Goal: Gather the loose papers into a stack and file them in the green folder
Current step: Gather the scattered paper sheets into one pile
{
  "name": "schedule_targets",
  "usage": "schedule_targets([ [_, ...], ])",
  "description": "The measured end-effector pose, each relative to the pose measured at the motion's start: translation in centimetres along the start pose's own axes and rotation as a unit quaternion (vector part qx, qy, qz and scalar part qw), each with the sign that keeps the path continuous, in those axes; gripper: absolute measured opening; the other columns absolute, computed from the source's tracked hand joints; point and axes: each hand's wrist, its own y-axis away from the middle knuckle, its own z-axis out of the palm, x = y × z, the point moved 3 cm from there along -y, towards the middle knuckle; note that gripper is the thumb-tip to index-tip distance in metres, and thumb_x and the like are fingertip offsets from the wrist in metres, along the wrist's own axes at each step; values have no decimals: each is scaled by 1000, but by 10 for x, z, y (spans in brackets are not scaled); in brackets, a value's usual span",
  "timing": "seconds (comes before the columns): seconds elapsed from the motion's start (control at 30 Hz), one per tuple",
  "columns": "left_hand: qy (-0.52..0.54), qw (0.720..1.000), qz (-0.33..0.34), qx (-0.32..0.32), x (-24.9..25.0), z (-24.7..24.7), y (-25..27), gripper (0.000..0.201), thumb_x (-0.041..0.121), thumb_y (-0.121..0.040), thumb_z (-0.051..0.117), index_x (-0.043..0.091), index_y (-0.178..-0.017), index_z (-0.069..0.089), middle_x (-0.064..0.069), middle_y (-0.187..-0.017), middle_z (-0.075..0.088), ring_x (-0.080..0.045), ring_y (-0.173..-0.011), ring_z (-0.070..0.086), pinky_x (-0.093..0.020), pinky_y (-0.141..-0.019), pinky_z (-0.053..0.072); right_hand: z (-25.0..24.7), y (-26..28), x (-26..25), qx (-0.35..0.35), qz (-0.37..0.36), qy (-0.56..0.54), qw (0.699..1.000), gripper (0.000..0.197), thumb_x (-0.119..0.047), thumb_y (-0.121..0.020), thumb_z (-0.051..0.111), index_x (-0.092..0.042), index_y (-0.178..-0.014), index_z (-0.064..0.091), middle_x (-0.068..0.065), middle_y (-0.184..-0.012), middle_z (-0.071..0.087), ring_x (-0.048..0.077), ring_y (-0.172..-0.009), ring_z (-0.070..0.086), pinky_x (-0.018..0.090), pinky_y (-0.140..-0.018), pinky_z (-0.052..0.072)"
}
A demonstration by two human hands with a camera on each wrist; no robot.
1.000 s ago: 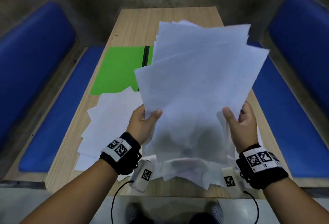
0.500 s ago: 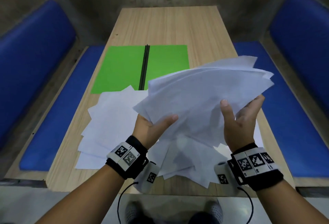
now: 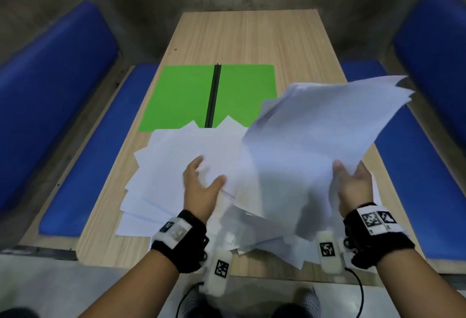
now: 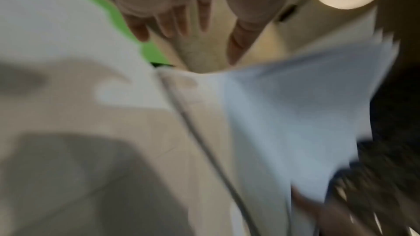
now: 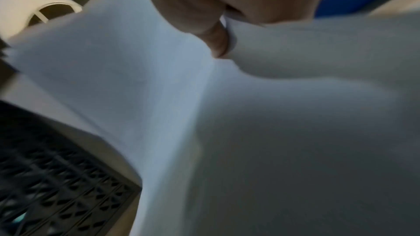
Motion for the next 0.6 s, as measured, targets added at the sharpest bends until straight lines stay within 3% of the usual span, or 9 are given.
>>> schedule_targets([
  [0.03,4,995,-80,56,-19,-12,0,71,16,-75,74,23,-136,40,-3,-140,35,-21,-123,44,-39,-106,39,-4,-2,11,0,31,17,999,61,-28,-90,56,-3,-142,38,7,-141,48,28,-133,45,45,-112,35],
  [0.1,63,955,-263,123,-53,-32,5,82,17,-72,76,24,-141,33,-10,-146,32,-33,-118,48,-46,-99,46,-10,-4,32,-10,66,55,996,60,-25,-91,56,-3,-143,36,12,-144,47,32,-133,44,45,-112,34],
  [0.17,135,911,-358,153,-76,-41,10,89,17,-71,76,26,-143,26,-14,-145,36,-36,-109,51,-46,-87,51,-14,0,50,-18,96,72,993,48,-14,-94,52,-4,-140,41,14,-139,51,34,-128,48,43,-109,37],
  [0.33,212,878,-384,192,-81,-38,3,94,11,-69,76,27,-144,21,-19,-128,52,-31,-85,56,-39,-68,49,-12,11,78,-53,158,134,977,43,-13,-94,51,-1,-136,47,18,-136,54,37,-122,51,40,-103,38],
  [0.4,212,873,-398,183,-78,-35,-1,92,7,-73,75,13,-147,21,-26,-125,54,-36,-92,61,-45,-63,53,-11,13,82,-60,161,158,972,41,-13,-94,51,0,-133,49,19,-134,56,37,-120,53,38,-100,39],
  [0.47,218,877,-402,145,-75,-30,-4,82,7,-76,74,4,-145,29,-27,-126,55,-39,-101,61,-43,-53,54,-11,12,81,-63,161,169,970,41,-14,-94,51,1,-132,51,21,-132,56,36,-117,54,36,-97,40],
  [0.53,210,886,-394,124,-74,-26,-6,87,11,-75,74,3,-146,25,-25,-127,55,-38,-103,60,-44,-64,55,-11,11,81,-64,163,169,970,39,-13,-94,50,1,-130,52,21,-130,57,32,-108,55,33,-91,38],
  [0.6,86,923,-358,117,-68,-27,-9,97,22,-73,73,1,-148,16,-22,-136,50,-37,-115,56,-46,-93,49,-12,11,81,-64,168,158,971,38,-14,-94,51,0,-129,51,19,-126,58,26,-98,51,30,-88,37],
])
